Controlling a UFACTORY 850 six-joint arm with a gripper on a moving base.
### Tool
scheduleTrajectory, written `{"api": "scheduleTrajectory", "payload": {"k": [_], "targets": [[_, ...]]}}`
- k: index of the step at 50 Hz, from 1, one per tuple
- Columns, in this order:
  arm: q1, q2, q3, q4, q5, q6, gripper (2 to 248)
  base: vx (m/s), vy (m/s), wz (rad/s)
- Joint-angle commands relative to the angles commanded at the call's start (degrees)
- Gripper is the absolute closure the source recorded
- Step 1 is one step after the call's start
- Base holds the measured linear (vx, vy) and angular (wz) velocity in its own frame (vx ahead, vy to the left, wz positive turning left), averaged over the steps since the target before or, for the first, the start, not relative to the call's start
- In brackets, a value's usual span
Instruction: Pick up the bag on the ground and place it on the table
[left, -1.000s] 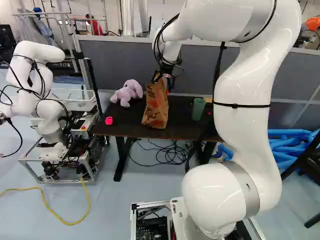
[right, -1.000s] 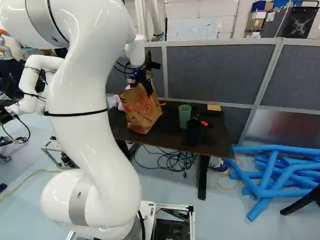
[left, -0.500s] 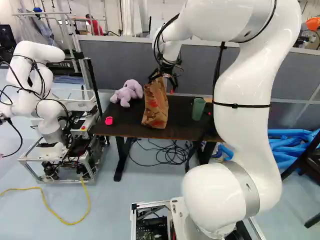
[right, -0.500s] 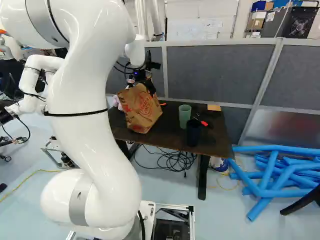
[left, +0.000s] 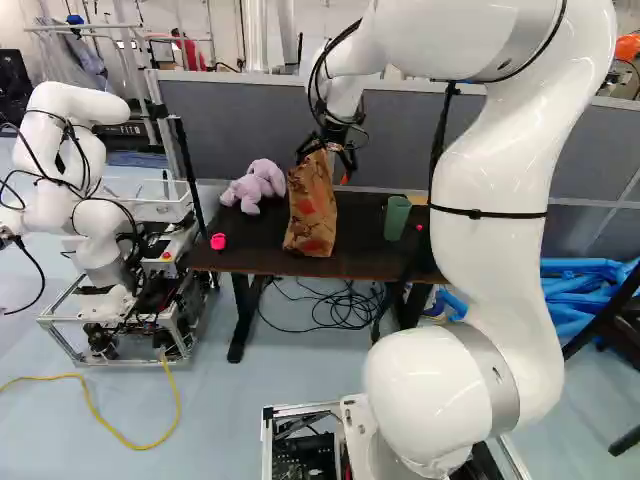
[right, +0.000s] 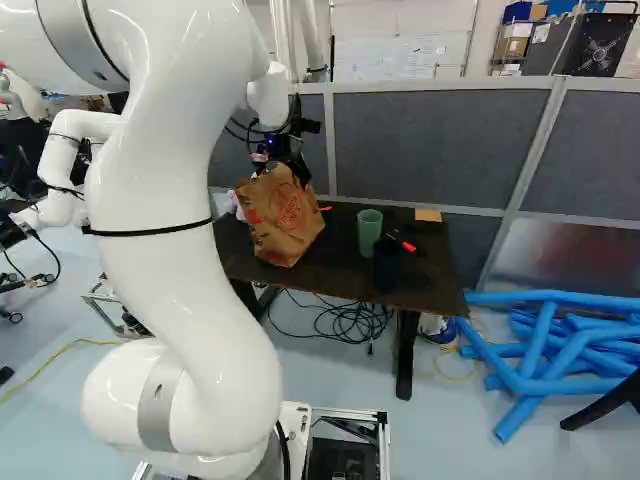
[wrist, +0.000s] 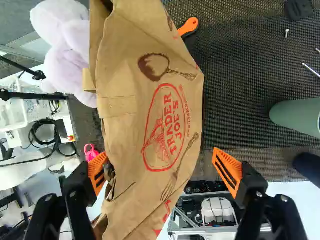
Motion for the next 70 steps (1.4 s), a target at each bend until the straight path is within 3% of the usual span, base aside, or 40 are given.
{"api": "scheduleTrajectory", "payload": {"k": [70], "targets": [[0.00,9.63,-0.52,0.00,-13.26,0.00,3,0.000,0.000,0.000]]}}
